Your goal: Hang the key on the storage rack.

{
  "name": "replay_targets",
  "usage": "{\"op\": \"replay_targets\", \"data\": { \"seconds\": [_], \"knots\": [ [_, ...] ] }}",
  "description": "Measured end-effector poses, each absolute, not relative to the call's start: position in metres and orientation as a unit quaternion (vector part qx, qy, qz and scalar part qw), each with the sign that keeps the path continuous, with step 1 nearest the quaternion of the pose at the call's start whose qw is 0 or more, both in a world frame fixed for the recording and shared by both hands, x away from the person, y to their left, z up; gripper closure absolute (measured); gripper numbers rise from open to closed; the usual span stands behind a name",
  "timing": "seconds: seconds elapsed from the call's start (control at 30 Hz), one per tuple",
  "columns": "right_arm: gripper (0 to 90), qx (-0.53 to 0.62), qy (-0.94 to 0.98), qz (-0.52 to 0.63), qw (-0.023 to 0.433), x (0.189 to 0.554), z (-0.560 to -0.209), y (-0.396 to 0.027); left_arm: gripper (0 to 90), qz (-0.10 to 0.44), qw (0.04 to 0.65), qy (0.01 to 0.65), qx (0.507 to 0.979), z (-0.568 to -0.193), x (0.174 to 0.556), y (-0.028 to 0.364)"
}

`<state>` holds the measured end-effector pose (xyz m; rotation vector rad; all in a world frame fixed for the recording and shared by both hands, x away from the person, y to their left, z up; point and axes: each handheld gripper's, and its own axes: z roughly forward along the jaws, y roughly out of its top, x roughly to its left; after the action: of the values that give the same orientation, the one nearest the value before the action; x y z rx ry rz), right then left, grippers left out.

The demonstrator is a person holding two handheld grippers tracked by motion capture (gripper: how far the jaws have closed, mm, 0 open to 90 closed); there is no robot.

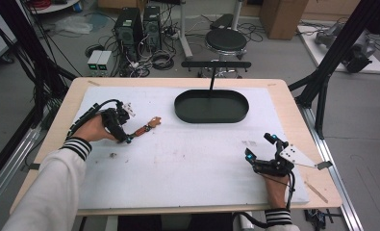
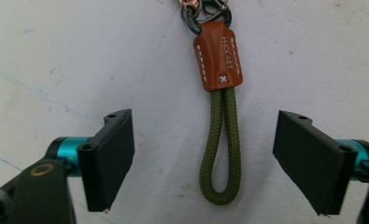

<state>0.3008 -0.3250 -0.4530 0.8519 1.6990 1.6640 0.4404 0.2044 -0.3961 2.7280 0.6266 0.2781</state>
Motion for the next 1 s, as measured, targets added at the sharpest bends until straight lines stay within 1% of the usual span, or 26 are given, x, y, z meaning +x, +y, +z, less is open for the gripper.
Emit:
{"op": "replay_targets", "data": {
  "seconds": [0.13, 0.23, 0.3, 0.37, 0.6, 1.0],
  "knots": [
    [2.9, 0.321, 0.642, 0.627, 0.303, 0.3008, -0.453, -0.3252, 27.5, 0.092, 0.156, 0.217, 0.959, -0.3976, 0.4409, 0.2041],
    [2.9, 0.32, 0.641, 0.627, 0.304, 0.301, -0.4529, -0.3254, 28.6, 0.088, 0.149, 0.22, 0.96, -0.3994, 0.4407, 0.2031],
    [2.9, 0.32, 0.641, 0.627, 0.304, 0.301, -0.4529, -0.3253, 32.6, 0.084, 0.141, 0.219, 0.962, -0.3999, 0.4411, 0.2027],
    [2.9, 0.321, 0.641, 0.627, 0.303, 0.3008, -0.453, -0.3252, 33.6, 0.085, 0.143, 0.221, 0.961, -0.4003, 0.4409, 0.2023],
    [2.9, 0.32, 0.641, 0.628, 0.304, 0.301, -0.4529, -0.3254, 43.0, 0.076, 0.134, 0.23, 0.961, -0.4025, 0.4407, 0.1995],
    [2.9, 0.32, 0.641, 0.628, 0.304, 0.3011, -0.4529, -0.3254, 55.2, 0.069, 0.128, 0.234, 0.961, -0.4028, 0.4412, 0.1991]
  ]
}}
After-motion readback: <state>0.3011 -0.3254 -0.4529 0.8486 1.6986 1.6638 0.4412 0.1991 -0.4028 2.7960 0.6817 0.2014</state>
